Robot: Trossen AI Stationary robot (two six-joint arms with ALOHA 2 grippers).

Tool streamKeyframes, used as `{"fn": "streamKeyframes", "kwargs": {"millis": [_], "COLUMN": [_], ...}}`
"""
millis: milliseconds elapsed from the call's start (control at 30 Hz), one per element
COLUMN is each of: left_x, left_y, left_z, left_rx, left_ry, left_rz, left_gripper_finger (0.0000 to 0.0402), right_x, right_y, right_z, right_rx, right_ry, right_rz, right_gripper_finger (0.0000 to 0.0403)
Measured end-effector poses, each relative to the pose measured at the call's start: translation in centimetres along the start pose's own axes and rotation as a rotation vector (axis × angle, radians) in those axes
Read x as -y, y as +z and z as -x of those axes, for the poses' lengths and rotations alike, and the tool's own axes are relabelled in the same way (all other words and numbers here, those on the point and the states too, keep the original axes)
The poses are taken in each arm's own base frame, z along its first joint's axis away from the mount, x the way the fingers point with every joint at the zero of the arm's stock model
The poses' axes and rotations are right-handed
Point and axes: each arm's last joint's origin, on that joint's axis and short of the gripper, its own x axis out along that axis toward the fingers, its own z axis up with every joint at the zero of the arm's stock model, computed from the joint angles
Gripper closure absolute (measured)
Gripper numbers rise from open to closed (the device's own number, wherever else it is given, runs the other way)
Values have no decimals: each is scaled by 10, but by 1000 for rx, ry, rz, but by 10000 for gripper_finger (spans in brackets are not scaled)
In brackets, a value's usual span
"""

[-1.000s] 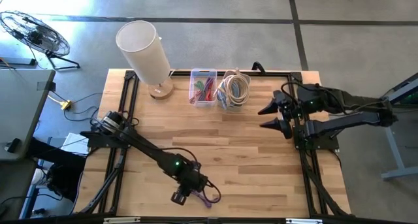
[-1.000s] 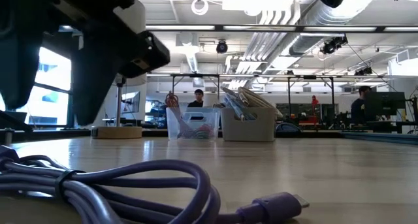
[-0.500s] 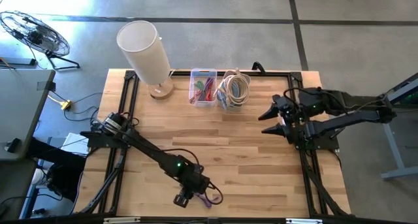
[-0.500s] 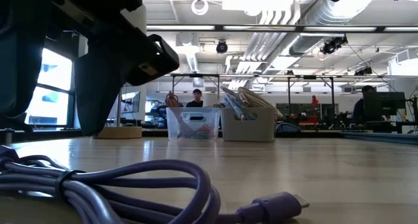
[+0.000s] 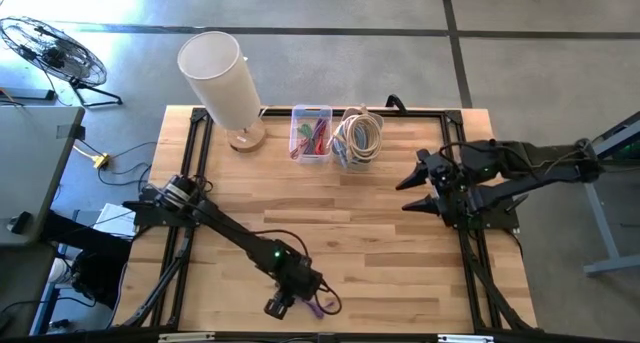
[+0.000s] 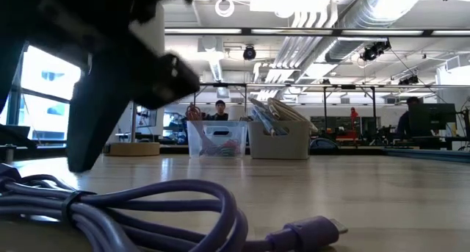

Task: Pick & Place USB Port
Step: Put the violet charger cable into the transparent bin

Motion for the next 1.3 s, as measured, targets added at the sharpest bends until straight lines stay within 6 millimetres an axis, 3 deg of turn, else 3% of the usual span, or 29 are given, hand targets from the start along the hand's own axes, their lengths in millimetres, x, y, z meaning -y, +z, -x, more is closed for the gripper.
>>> {"fn": "streamKeyframes", "kwargs": {"millis": [233,467,600,700,833,933,1033,1167,1233,1300], "left_x": [-3,-7,-13,-18,-23,-23,-21,-15,-7,3], "left_y": [-3,-3,-6,-12,-14,-13,1,28,46,62], "left_z": [-16,-20,-33,-48,-55,-55,-46,-15,12,51], "left_rx": [-35,-27,-49,-91,-108,-81,-1,119,175,243], "left_ry": [-55,98,169,187,211,269,296,408,438,475], "left_rz": [-31,-77,-53,-33,-14,52,78,40,13,-7], "left_gripper_finger": [236,237,240,271,373,382,394,398,399,399], "right_x": [-8,-27,-45,-61,-81,-94,-106,-120,-126,-131], "right_y": [0,0,-2,-5,-12,-18,-21,-23,-22,-22], "right_z": [-2,-13,-27,-39,-57,-69,-77,-77,-73,-68], "right_rx": [28,72,94,112,121,131,161,216,246,278], "right_ry": [12,37,86,117,153,177,218,270,286,290], "right_rz": [-38,-81,-94,-84,-71,-68,-68,-53,-42,-19], "right_gripper_finger": [132,132,132,132,132,132,132,132,132,132]}}
